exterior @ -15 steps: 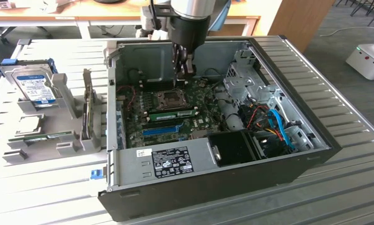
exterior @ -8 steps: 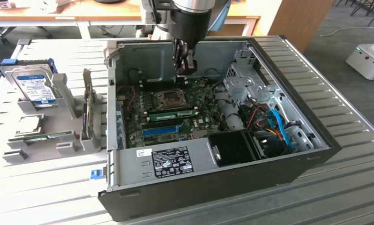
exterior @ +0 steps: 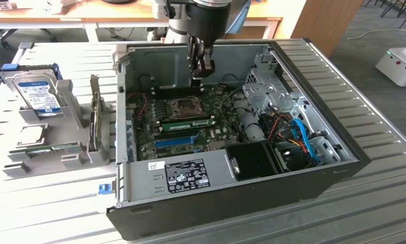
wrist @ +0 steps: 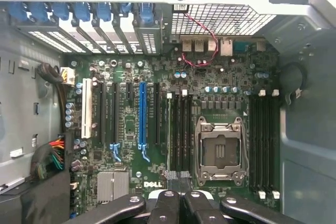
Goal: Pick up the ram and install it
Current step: 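Press down the ram until it locks into place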
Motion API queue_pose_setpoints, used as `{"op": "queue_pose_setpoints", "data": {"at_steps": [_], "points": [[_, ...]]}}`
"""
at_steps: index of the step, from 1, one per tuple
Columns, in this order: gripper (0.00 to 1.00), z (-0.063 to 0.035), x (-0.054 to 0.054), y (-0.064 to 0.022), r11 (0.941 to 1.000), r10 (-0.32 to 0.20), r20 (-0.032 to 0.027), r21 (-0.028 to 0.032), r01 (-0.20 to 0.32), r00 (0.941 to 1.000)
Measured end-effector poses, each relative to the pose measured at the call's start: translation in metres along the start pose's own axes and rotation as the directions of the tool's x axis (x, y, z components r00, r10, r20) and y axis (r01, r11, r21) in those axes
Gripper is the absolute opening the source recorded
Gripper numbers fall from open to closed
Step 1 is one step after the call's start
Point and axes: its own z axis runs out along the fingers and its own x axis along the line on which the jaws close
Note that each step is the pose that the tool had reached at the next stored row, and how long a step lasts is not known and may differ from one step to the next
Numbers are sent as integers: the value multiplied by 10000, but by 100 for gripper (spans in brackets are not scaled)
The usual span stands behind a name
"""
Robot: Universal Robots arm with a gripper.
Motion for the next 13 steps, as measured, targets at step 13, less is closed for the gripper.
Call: {"op": "queue_pose_setpoints", "data": {"at_steps": [13], "points": [[11,-93,-1,5,10000,0,1,0,0,10000]]}}
